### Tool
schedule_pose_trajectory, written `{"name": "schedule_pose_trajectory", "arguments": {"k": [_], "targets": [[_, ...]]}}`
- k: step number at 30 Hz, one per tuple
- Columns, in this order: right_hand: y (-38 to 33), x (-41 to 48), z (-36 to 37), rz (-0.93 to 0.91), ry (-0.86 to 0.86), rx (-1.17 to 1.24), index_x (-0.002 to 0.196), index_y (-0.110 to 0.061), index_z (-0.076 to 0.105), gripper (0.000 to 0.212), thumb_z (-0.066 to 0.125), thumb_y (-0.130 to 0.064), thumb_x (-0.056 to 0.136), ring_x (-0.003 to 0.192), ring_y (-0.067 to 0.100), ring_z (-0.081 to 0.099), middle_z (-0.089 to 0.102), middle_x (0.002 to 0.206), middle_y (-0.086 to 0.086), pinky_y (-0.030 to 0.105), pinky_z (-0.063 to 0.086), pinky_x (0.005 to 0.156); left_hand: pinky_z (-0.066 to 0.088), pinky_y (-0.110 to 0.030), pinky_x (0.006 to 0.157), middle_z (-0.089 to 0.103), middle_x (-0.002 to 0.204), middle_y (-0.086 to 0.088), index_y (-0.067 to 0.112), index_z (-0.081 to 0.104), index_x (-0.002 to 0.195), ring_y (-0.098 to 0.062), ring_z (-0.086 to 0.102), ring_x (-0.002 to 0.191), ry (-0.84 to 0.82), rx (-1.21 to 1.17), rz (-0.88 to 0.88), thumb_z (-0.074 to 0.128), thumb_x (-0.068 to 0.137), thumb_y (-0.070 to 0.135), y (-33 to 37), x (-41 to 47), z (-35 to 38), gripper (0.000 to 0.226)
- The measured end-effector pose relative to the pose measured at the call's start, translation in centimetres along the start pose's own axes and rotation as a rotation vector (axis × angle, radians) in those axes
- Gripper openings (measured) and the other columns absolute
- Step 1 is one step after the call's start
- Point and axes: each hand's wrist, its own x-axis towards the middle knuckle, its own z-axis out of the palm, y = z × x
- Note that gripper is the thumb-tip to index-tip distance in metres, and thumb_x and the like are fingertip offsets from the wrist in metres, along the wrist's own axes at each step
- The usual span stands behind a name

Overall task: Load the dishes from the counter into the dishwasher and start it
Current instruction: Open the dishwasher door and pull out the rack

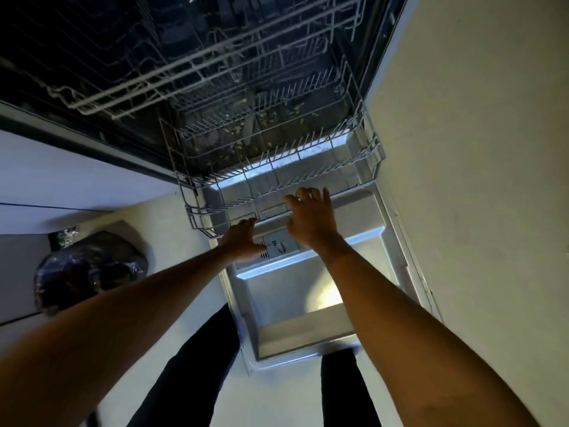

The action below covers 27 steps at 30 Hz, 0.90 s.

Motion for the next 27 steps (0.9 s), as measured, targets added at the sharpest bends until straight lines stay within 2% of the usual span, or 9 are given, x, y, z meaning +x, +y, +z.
{"name": "schedule_pose_trajectory", "arguments": {"k": [2, 5, 8, 10, 13, 18, 22, 27], "targets": [[0.0, -1.0, 0.5, -0.002, 0.012, 0.006, 0.136, -0.019, 0.056, 0.054, 0.068, -0.025, 0.084, 0.134, 0.035, 0.043, 0.053, 0.138, 0.013, 0.053, 0.015, 0.121, 0.039, -0.039, 0.108, 0.032, 0.156, -0.013, 0.015, 0.024, 0.154, -0.033, 0.038, 0.139, 0.005, -0.018, -0.014, 0.072, 0.083, 0.038, 0.4, -0.8, 1.0, 0.089], [0.2, -2.9, 1.0, -0.014, 0.008, 0.034, 0.129, -0.014, 0.06, 0.047, 0.069, -0.025, 0.085, 0.123, 0.035, 0.051, 0.057, 0.128, 0.015, 0.047, 0.026, 0.118, 0.039, -0.038, 0.109, 0.033, 0.157, -0.011, 0.016, 0.025, 0.154, -0.031, 0.038, 0.14, 0.011, -0.046, -0.037, 0.073, 0.08, 0.04, 0.8, -2.1, 2.9, 0.091], [0.5, -5.0, 1.4, -0.016, -0.022, 0.071, 0.131, -0.013, 0.059, 0.045, 0.066, -0.027, 0.09, 0.123, 0.036, 0.05, 0.055, 0.133, 0.015, 0.042, 0.039, 0.106, 0.035, -0.039, 0.113, 0.026, 0.16, -0.009, 0.018, 0.021, 0.156, -0.03, 0.032, 0.144, -0.023, -0.051, -0.062, 0.072, 0.081, 0.041, 1.1, -3.6, 4.9, 0.093], [0.6, -6.5, 1.9, 0.004, -0.048, 0.087, 0.134, -0.015, 0.057, 0.044, 0.063, -0.028, 0.093, 0.126, 0.035, 0.048, 0.052, 0.138, 0.014, 0.041, 0.042, 0.104, 0.035, -0.039, 0.113, 0.026, 0.16, -0.01, 0.018, 0.02, 0.156, -0.031, 0.032, 0.144, -0.047, -0.062, -0.068, 0.072, 0.081, 0.042, 1.4, -4.6, 6.3, 0.094], [0.9, -8.5, 2.8, 0.039, -0.09, 0.096, 0.13, -0.016, 0.059, 0.036, 0.057, -0.031, 0.097, 0.12, 0.034, 0.05, 0.054, 0.132, 0.013, 0.04, 0.046, 0.096, 0.035, -0.041, 0.113, 0.027, 0.16, -0.008, 0.02, 0.022, 0.155, -0.03, 0.032, 0.143, -0.09, -0.066, -0.074, 0.072, 0.08, 0.044, 1.7, -6.2, 8.0, 0.094], [1.1, -12.0, 3.6, 0.063, -0.062, 0.119, 0.115, -0.017, 0.07, 0.026, 0.054, -0.028, 0.097, 0.108, 0.034, 0.057, 0.062, 0.116, 0.012, 0.04, 0.051, 0.086, 0.033, -0.036, 0.113, 0.028, 0.16, -0.008, 0.018, 0.024, 0.155, -0.028, 0.031, 0.144, -0.157, -0.047, -0.056, 0.072, 0.082, 0.043, 2.0, -8.3, 10.5, 0.091], [1.4, -15.6, 4.6, 0.073, -0.008, 0.141, 0.087, -0.014, 0.075, 0.008, 0.068, -0.014, 0.085, 0.085, 0.037, 0.065, 0.067, 0.092, 0.012, 0.037, 0.053, 0.071, 0.035, -0.036, 0.112, 0.035, 0.156, -0.009, 0.017, 0.028, 0.152, -0.027, 0.037, 0.141, -0.202, -0.073, -0.056, 0.073, 0.081, 0.044, 2.4, -10.4, 13.0, 0.088], [2.0, -18.7, 5.6, 0.06, -0.077, 0.134, 0.096, -0.019, 0.075, 0.012, 0.066, -0.02, 0.089, 0.088, 0.031, 0.064, 0.066, 0.096, 0.008, 0.03, 0.049, 0.07, 0.033, -0.037, 0.114, 0.033, 0.158, -0.007, 0.019, 0.027, 0.153, -0.028, 0.034, 0.143, -0.251, -0.089, -0.071, 0.072, 0.081, 0.044, 2.7, -12.4, 15.6, 0.088]]}}
